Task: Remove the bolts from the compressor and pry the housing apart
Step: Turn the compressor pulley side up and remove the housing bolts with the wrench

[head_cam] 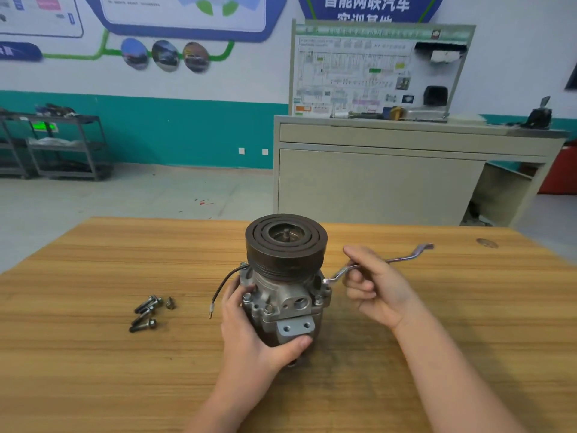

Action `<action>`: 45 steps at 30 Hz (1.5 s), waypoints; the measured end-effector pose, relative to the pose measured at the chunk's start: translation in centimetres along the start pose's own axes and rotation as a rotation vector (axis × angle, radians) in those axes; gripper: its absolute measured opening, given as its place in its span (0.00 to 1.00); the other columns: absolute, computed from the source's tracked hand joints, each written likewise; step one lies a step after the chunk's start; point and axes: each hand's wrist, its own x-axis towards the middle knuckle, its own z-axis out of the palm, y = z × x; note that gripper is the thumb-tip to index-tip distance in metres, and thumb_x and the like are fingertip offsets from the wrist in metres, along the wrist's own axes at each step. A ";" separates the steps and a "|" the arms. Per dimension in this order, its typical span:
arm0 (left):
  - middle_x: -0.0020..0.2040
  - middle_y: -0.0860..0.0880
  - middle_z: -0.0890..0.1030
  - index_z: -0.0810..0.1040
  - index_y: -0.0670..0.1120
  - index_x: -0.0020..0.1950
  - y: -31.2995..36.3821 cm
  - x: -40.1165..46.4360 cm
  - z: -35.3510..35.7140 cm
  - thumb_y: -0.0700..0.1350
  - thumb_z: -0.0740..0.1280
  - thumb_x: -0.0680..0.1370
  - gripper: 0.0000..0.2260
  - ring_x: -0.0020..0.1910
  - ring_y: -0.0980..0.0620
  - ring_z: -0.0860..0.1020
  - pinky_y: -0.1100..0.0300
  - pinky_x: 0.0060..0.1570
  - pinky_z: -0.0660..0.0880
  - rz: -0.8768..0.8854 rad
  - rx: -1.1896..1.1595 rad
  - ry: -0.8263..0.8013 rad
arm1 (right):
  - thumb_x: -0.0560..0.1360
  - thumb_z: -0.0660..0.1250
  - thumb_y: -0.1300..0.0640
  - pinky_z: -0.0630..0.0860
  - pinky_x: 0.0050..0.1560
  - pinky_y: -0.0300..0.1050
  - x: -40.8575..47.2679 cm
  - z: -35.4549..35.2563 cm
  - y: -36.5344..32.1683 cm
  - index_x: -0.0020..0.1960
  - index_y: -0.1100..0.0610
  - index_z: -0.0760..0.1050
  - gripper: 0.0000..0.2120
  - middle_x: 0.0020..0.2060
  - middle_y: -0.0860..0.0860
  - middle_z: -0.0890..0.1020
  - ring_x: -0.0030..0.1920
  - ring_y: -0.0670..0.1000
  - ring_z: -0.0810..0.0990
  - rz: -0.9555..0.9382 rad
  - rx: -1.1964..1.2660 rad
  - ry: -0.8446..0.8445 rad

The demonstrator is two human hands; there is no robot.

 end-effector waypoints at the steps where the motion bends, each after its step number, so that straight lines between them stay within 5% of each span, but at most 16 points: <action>1: 0.74 0.49 0.57 0.56 0.65 0.64 -0.1 0.0 0.0 0.70 0.73 0.53 0.44 0.75 0.50 0.59 0.43 0.73 0.60 -0.001 0.008 0.002 | 0.68 0.69 0.62 0.57 0.14 0.30 -0.4 -0.1 0.3 0.29 0.54 0.70 0.12 0.19 0.51 0.71 0.15 0.42 0.64 -0.061 0.035 0.075; 4: 0.75 0.51 0.56 0.54 0.67 0.64 -0.1 0.0 0.0 0.68 0.74 0.54 0.45 0.75 0.51 0.58 0.44 0.73 0.59 0.008 0.008 -0.006 | 0.74 0.67 0.65 0.56 0.14 0.32 -1.8 -0.1 2.0 0.32 0.56 0.68 0.14 0.20 0.52 0.70 0.16 0.43 0.64 -0.208 -0.003 0.303; 10: 0.75 0.50 0.56 0.55 0.65 0.64 -0.1 0.0 0.0 0.66 0.75 0.54 0.44 0.75 0.50 0.59 0.44 0.73 0.60 0.016 -0.013 -0.011 | 0.76 0.66 0.64 0.61 0.20 0.33 -4.4 2.0 4.4 0.25 0.53 0.65 0.23 0.21 0.54 0.73 0.19 0.47 0.67 -0.551 -0.340 0.437; 14: 0.75 0.50 0.56 0.52 0.71 0.63 0.1 -0.1 -0.1 0.69 0.74 0.54 0.45 0.75 0.50 0.59 0.45 0.74 0.59 0.020 0.003 -0.024 | 0.75 0.67 0.60 0.67 0.23 0.33 -5.7 4.2 5.7 0.28 0.51 0.69 0.18 0.24 0.52 0.76 0.21 0.44 0.71 -0.784 -0.814 0.391; 17: 0.74 0.49 0.58 0.55 0.67 0.63 0.2 -0.1 -0.1 0.71 0.74 0.53 0.45 0.75 0.50 0.60 0.44 0.73 0.60 0.019 0.004 -0.003 | 0.77 0.66 0.59 0.64 0.25 0.28 -6.0 5.0 6.9 0.31 0.49 0.63 0.19 0.23 0.47 0.69 0.25 0.45 0.71 -1.035 -1.290 0.356; 19: 0.74 0.50 0.58 0.52 0.71 0.62 0.1 -0.1 -0.1 0.70 0.74 0.53 0.44 0.74 0.50 0.60 0.45 0.73 0.61 0.020 0.015 -0.019 | 0.76 0.65 0.59 0.62 0.27 0.25 -6.2 4.5 7.4 0.32 0.49 0.61 0.18 0.25 0.43 0.65 0.25 0.41 0.67 -1.119 -1.371 0.302; 21: 0.74 0.50 0.57 0.49 0.75 0.61 -0.2 -0.2 0.0 0.70 0.74 0.54 0.45 0.74 0.51 0.60 0.46 0.74 0.60 0.026 0.031 -0.040 | 0.75 0.68 0.58 0.62 0.28 0.25 -6.1 3.3 6.9 0.31 0.46 0.62 0.20 0.25 0.43 0.67 0.26 0.39 0.66 -0.988 -1.161 0.269; 25: 0.74 0.50 0.58 0.55 0.66 0.64 -0.3 0.0 0.3 0.75 0.72 0.50 0.48 0.74 0.49 0.60 0.48 0.73 0.60 0.003 -0.015 0.012 | 0.62 0.80 0.49 0.67 0.24 0.37 -4.6 0.0 3.0 0.31 0.50 0.70 0.18 0.25 0.53 0.76 0.23 0.48 0.71 -0.334 -0.430 0.020; 30: 0.73 0.49 0.59 0.57 0.62 0.64 0.0 0.1 0.1 0.71 0.73 0.51 0.46 0.75 0.50 0.59 0.45 0.73 0.60 0.009 -0.002 0.014 | 0.55 0.84 0.62 0.59 0.17 0.33 -0.3 -0.5 0.6 0.33 0.57 0.73 0.20 0.20 0.52 0.71 0.17 0.44 0.66 0.212 0.030 -0.166; 32: 0.73 0.48 0.60 0.58 0.61 0.63 0.0 0.1 0.0 0.68 0.74 0.52 0.45 0.74 0.49 0.60 0.44 0.73 0.61 0.006 -0.002 0.025 | 0.54 0.84 0.64 0.60 0.14 0.33 0.3 -0.5 1.0 0.34 0.60 0.74 0.19 0.19 0.50 0.69 0.16 0.43 0.66 0.209 0.309 -0.128; 35: 0.74 0.49 0.58 0.56 0.65 0.63 0.1 0.0 0.0 0.68 0.75 0.52 0.45 0.74 0.50 0.60 0.45 0.73 0.61 -0.020 -0.017 -0.004 | 0.69 0.73 0.54 0.68 0.19 0.34 -0.2 -0.6 2.0 0.36 0.59 0.75 0.10 0.25 0.51 0.74 0.22 0.45 0.72 -0.120 0.512 0.042; 37: 0.75 0.51 0.57 0.55 0.67 0.63 0.0 -0.1 -0.1 0.68 0.75 0.52 0.46 0.74 0.50 0.60 0.44 0.73 0.61 -0.031 -0.021 -0.026 | 0.72 0.66 0.51 0.75 0.28 0.38 -1.1 -0.6 3.3 0.35 0.55 0.77 0.09 0.30 0.54 0.80 0.30 0.49 0.79 -0.382 0.212 0.126; 40: 0.74 0.49 0.58 0.55 0.66 0.64 -0.1 -0.1 -0.1 0.69 0.75 0.53 0.45 0.74 0.49 0.60 0.43 0.73 0.61 -0.013 -0.011 -0.015 | 0.66 0.75 0.58 0.78 0.41 0.39 -1.9 -0.2 5.5 0.31 0.49 0.74 0.12 0.37 0.54 0.84 0.41 0.50 0.83 -0.665 -0.400 0.123; 45: 0.74 0.50 0.57 0.53 0.68 0.65 -0.2 -0.1 0.1 0.74 0.73 0.52 0.47 0.74 0.50 0.60 0.43 0.72 0.62 -0.006 -0.006 -0.014 | 0.58 0.77 0.47 0.75 0.42 0.32 -2.0 -0.2 6.2 0.31 0.43 0.69 0.16 0.41 0.47 0.84 0.44 0.44 0.82 -0.678 -0.826 0.126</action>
